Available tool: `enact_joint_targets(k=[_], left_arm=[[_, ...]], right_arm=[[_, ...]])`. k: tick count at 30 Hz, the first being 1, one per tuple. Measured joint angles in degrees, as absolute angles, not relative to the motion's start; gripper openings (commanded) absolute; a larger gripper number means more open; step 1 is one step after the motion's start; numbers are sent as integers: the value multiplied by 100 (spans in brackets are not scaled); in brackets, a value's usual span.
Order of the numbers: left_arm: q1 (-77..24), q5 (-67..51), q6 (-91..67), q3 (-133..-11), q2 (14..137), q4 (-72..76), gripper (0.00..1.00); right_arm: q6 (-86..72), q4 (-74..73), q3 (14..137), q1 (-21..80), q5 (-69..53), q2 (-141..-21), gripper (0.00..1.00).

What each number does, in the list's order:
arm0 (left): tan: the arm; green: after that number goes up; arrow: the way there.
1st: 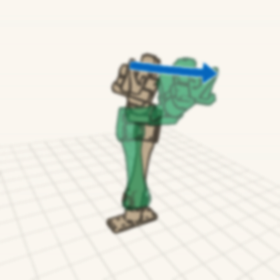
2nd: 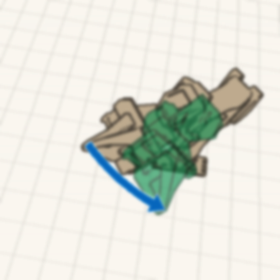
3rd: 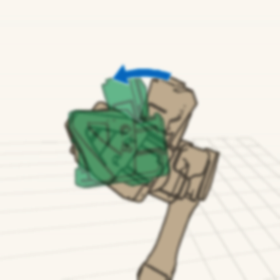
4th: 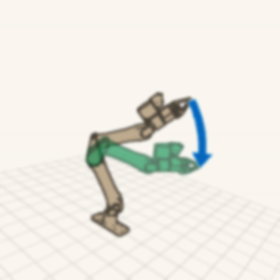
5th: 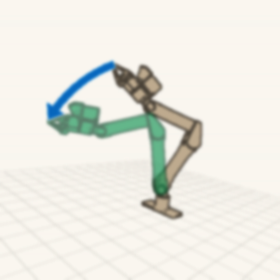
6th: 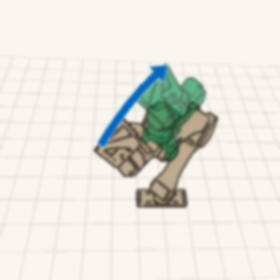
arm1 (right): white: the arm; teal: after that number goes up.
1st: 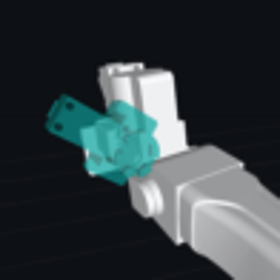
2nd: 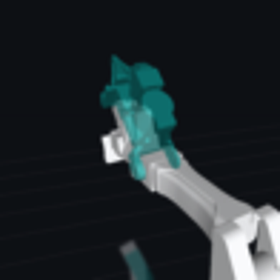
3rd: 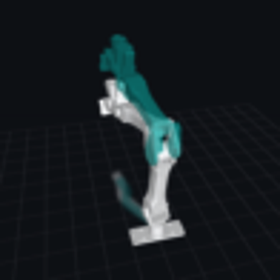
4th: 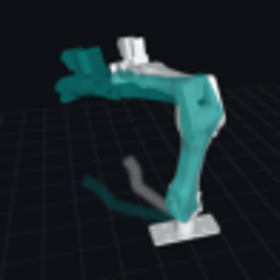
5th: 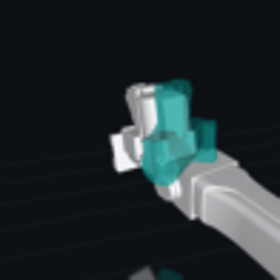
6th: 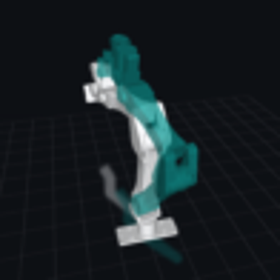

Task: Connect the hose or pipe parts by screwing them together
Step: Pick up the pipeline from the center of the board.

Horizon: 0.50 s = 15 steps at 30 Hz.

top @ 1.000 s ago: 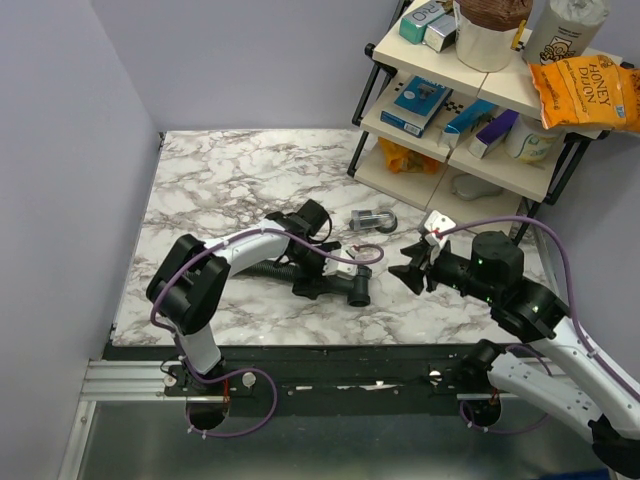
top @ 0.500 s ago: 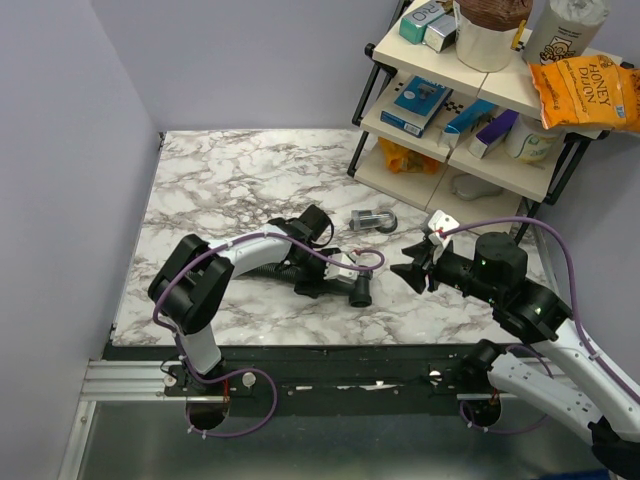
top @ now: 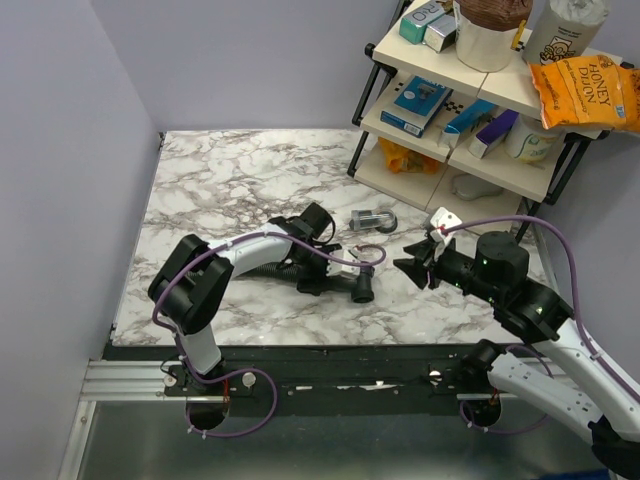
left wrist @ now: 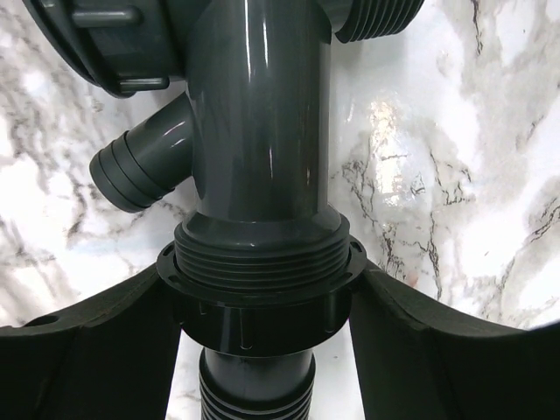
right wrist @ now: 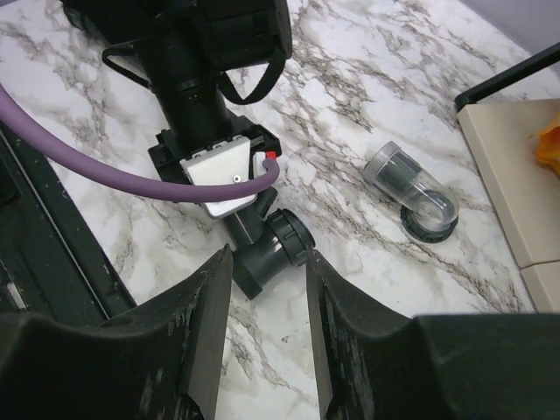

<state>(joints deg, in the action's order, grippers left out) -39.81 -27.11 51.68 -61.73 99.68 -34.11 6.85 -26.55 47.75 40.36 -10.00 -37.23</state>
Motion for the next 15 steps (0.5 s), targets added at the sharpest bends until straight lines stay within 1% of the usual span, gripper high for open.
enact_joint_targets(k=[4,7,11,13,15], left_arm=[[-3983,-2626,5065,-6775,9806,-3817,0],[-3981,-2617,5087,-7363,9376,-4106,0],[-3983,-2803,5304,-8162,8315,-4550,0],[-3990,-2982,5457,-8482,7859,-4831,0],[-4032,-3194,5566,-8720,7417,-5111,0]], right_arm=[[707,-2637,5054,4007,-613,-3750,43],[762,-2580,5489,4003,-427,-3828,41],[882,-2421,6165,4003,-434,-4075,36],[965,-2344,6504,4003,-585,-4254,36],[1079,-2294,6777,4001,-869,-4429,39]])
